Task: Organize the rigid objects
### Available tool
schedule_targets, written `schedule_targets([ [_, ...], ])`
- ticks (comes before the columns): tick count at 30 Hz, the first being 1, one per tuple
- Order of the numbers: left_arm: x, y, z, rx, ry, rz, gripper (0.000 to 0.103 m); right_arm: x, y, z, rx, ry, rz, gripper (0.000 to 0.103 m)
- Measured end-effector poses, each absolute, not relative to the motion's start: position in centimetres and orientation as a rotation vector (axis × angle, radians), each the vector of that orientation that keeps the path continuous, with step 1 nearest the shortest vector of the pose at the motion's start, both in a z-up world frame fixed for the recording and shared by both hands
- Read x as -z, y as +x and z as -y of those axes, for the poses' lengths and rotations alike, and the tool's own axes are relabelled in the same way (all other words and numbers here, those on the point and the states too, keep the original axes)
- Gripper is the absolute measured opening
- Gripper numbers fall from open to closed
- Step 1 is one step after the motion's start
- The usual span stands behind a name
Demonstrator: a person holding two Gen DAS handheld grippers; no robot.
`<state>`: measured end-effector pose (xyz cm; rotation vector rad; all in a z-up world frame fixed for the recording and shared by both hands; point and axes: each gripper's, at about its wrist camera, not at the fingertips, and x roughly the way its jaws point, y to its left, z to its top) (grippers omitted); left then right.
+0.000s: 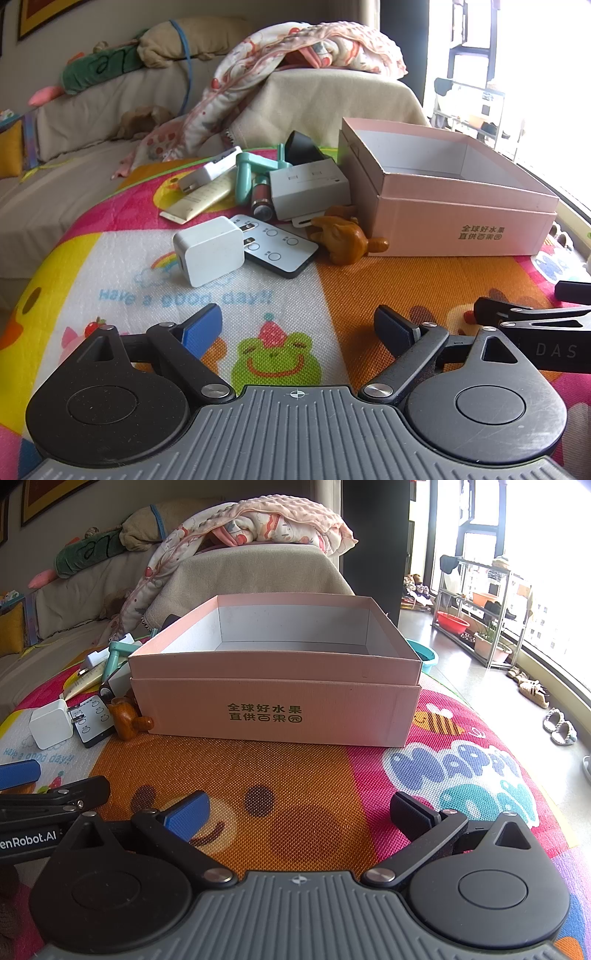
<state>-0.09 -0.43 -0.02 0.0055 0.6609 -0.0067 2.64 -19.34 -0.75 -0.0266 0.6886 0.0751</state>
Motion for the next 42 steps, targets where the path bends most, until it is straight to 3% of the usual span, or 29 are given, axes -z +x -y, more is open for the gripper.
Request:
schedule_targets([
  [42,-0.02,-0.05,0.35,0.003,0.013,-0.661,0.094,1.02,2.73,19.15,-0.077,-0.026,-0.689,0.103],
])
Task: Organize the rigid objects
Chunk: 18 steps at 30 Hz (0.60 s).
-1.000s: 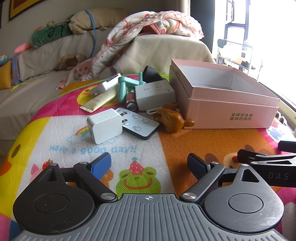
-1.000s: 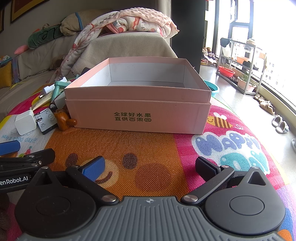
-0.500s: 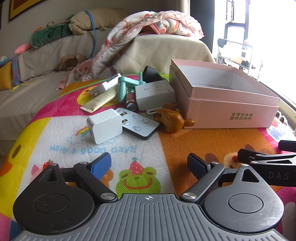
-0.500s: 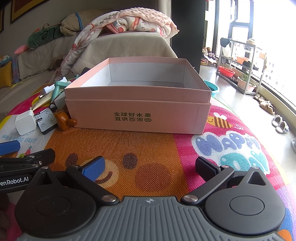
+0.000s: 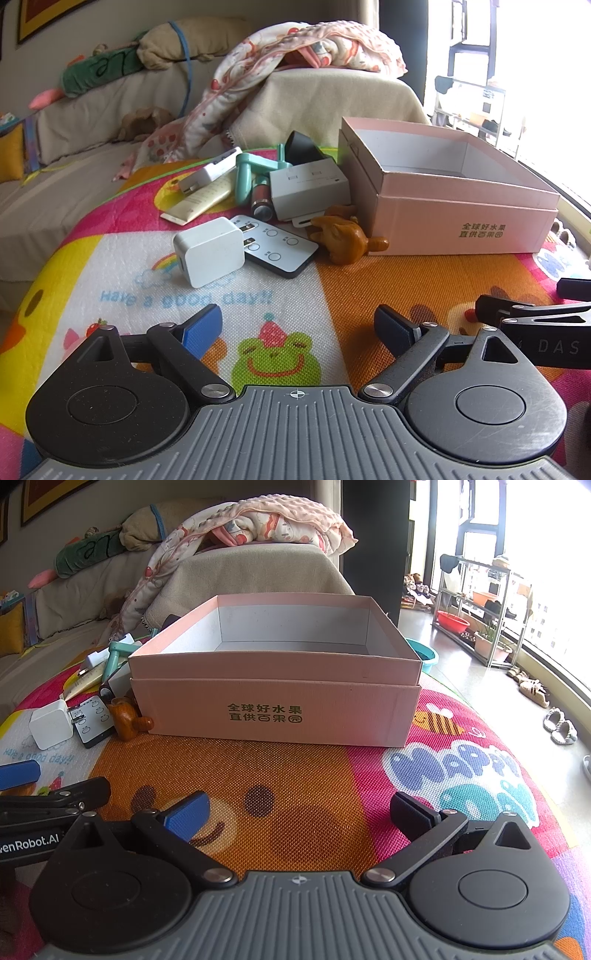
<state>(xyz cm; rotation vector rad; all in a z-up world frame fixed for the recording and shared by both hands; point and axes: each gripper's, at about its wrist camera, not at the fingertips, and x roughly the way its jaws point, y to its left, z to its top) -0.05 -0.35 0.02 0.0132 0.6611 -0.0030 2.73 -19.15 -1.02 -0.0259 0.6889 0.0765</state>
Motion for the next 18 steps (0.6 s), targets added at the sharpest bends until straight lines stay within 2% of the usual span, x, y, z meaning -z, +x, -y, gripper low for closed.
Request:
schedule_targets([
  [13,-0.1,-0.1,0.2,0.014,-0.003,-0.657,0.091,0.6,3.5,19.2,-0.114,-0.064,-0.759,0.103],
  [18,-2.1,-1.7,-1.5,0.099,0.042,-0.519,0.088,0.6,3.9,19.4,-0.137,-0.063,-0.774,0.103],
])
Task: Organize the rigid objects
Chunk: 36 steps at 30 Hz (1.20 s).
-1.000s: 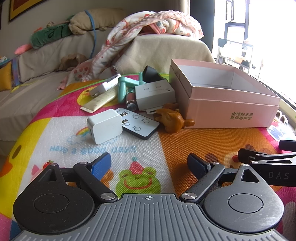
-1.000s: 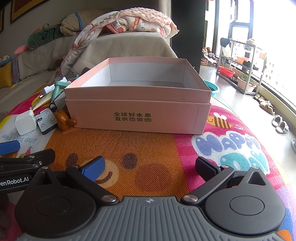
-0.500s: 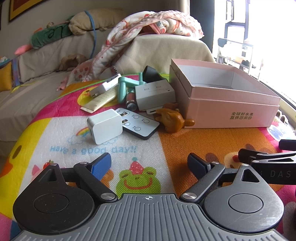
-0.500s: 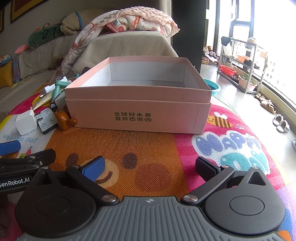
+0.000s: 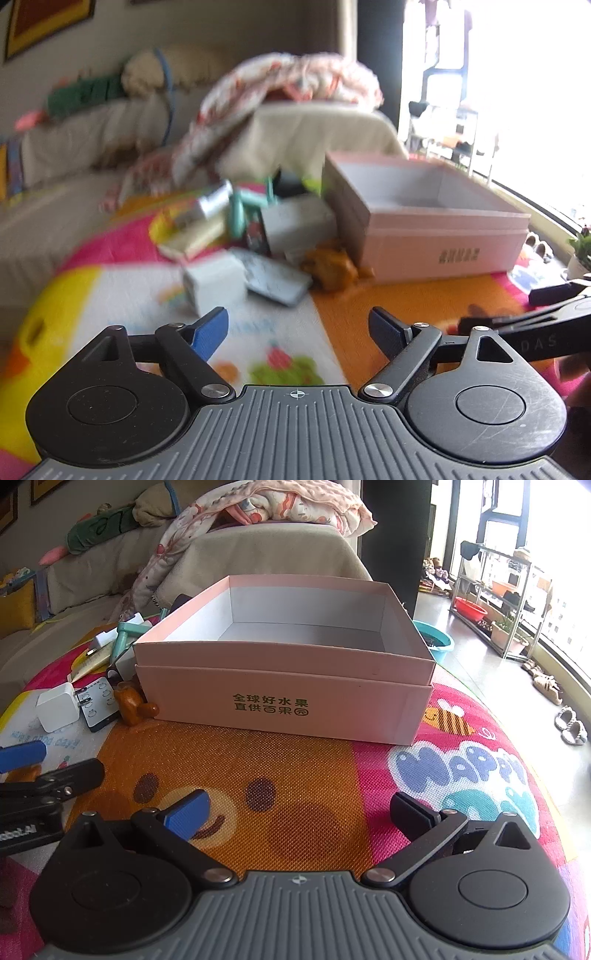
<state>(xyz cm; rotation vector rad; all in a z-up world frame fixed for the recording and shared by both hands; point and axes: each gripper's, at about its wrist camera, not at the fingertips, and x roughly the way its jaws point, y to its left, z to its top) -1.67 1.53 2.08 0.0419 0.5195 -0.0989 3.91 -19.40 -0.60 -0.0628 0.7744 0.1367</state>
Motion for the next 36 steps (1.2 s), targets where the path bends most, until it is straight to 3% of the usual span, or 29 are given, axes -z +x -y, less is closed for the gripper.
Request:
schedule_targets([
  [3,-4.0,-0.5,-3.3,0.120,0.109,-0.479,0.088,0.6,3.9,19.5,-0.151,-0.067,-0.774,0.103],
  [9,-3.7,4.7,-6.5,0.081,0.044,-0.618,0.084,0.6,3.9,19.7,-0.181,-0.078,-0.769,0.103],
  [11,-2.8,5.5,-6.6,0.085,0.034,-0.662,0.077,0.6,3.7,19.8,-0.189,-0.076,-0.763,0.103],
  [15,-1.9,5.5,-6.3,0.083,0.030,-0.686,0.051,0.6,3.5,19.8,-0.191,-0.079,-0.756,0.103],
  [18,-1.8,5.1,-6.0,0.098,0.028,-0.678,0.043,0.6,3.5,19.8,-0.189,-0.079,-0.753,0.103],
  [19,-1.8,4.9,-5.9,0.112,0.027,-0.674,0.036,0.6,3.5,19.8,-0.189,-0.080,-0.751,0.102],
  [20,-1.9,4.4,-5.9,0.126,0.019,-0.664,0.024,0.6,3.4,19.7,-0.189,-0.084,-0.747,0.100],
  [22,-2.2,3.0,-6.0,0.149,0.005,-0.643,0.024,0.5,3.1,19.5,-0.204,-0.098,-0.731,0.094],
  [25,-2.5,0.1,-6.1,0.187,-0.004,-0.627,0.024,0.2,2.5,18.7,-0.230,-0.140,-0.698,0.076],
  [27,-2.3,-1.9,-6.0,0.194,0.008,-0.632,0.024,-0.1,2.5,17.5,-0.277,-0.181,-0.683,0.049],
  [29,-1.9,-3.6,-6.1,0.189,0.023,-0.637,0.024,-0.7,3.2,15.9,-0.332,-0.206,-0.701,0.045],
  [36,-1.3,-5.1,-7.1,0.150,-0.035,-0.671,0.024,-2.2,5.1,9.1,-0.403,-0.263,-0.611,0.046],
])
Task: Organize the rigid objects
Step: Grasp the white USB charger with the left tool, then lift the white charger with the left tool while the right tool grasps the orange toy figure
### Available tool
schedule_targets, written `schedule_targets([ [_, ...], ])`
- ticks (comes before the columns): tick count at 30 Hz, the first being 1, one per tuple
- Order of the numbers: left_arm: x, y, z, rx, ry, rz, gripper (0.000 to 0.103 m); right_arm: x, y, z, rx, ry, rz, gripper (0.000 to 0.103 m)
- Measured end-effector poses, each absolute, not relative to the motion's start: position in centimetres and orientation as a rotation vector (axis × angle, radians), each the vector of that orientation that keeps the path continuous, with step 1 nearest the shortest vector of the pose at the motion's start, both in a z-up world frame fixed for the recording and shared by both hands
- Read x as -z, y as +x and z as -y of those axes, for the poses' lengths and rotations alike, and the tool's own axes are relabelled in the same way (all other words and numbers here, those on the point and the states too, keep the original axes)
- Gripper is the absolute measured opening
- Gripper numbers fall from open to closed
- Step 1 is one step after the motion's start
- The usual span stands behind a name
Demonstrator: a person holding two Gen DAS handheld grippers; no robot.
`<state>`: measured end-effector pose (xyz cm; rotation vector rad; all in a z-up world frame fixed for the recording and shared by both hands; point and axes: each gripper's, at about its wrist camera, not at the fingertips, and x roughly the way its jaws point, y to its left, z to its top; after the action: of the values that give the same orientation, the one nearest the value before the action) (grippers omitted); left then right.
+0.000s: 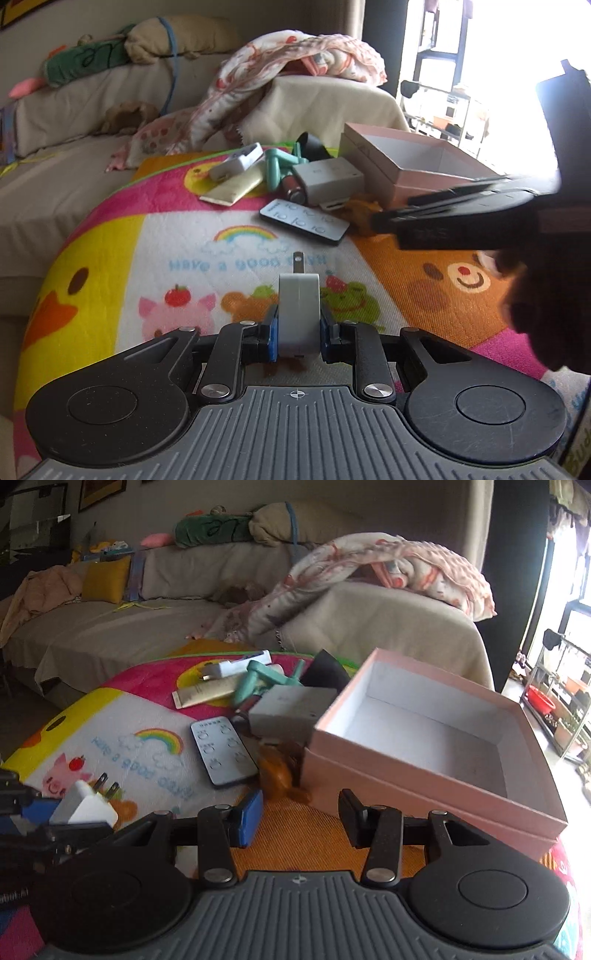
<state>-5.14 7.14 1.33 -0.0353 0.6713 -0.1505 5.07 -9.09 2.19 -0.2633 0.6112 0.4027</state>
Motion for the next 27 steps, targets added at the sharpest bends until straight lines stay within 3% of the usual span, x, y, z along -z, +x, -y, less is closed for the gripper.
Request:
schedule_targets([
  [8,-0.9,-5.5,-7.6,0.150,-0.083,-0.654,0.024,-0.6,7.3,5.0,-0.334,-0.338,-0.587,0.044],
  [10,-0.8,-5.6,-7.9,0.155,-0.103,-0.647,0.024,-0.5,7.4,5.1,-0.360,-0.332,-0.588,0.027],
  [11,-0.8,-5.7,-7.9,0.156,-0.111,-0.643,0.024,-0.6,7.3,5.3,-0.364,-0.333,-0.593,0.026],
  [22,-0.6,-6.0,-8.6,0.161,-0.168,-0.628,0.024,-2.1,3.7,11.5,-0.507,-0.231,-0.674,0.026],
  [23,-0.6,-6.0,-8.6,0.161,-0.169,-0.629,0.024,-2.1,3.4,12.0,-0.517,-0.225,-0.666,0.029],
  [26,-0.6,-5.9,-8.6,0.158,-0.166,-0.631,0.026,-2.1,2.7,12.6,-0.512,-0.235,-0.637,0.053],
  [27,-0.6,-6.0,-8.5,0.157,-0.163,-0.632,0.026,-2.0,2.8,12.6,-0.504,-0.235,-0.637,0.054],
])
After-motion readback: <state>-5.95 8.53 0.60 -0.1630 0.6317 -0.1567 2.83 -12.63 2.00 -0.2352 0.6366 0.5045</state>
